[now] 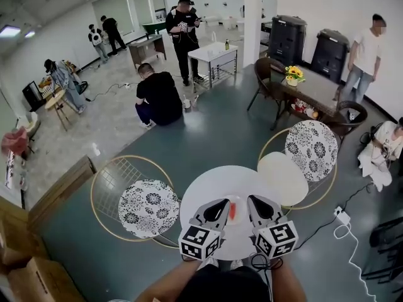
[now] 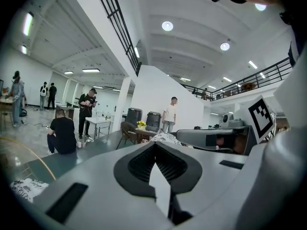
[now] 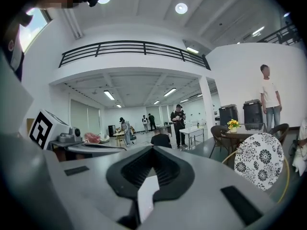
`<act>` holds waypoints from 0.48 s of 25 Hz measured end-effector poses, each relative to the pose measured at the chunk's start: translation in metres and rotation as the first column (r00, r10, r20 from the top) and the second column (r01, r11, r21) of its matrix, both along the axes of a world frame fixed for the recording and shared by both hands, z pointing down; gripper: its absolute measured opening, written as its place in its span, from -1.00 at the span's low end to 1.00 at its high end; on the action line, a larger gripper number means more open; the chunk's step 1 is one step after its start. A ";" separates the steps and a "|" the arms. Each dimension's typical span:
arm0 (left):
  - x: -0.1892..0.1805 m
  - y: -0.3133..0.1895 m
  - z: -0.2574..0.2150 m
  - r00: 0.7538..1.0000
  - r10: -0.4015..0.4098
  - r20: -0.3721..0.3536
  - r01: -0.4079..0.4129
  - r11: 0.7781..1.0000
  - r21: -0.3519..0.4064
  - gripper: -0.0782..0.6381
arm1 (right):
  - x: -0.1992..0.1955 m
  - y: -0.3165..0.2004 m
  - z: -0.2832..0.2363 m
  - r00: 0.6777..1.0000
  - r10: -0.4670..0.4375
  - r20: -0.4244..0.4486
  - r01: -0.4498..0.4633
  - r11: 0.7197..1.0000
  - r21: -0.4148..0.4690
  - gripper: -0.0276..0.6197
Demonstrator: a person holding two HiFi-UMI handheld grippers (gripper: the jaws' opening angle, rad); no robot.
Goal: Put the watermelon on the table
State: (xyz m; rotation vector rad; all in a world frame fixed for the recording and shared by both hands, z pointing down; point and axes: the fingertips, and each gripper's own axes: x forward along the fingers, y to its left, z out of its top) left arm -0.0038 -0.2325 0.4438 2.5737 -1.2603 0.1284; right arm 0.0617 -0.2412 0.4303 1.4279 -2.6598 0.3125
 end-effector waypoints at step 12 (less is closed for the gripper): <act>0.000 -0.002 -0.011 0.999 0.014 -0.043 -0.014 1.000 0.001 -0.77 | -0.002 0.000 -0.009 1.000 -0.003 0.009 0.003 1.000 0.020 -0.90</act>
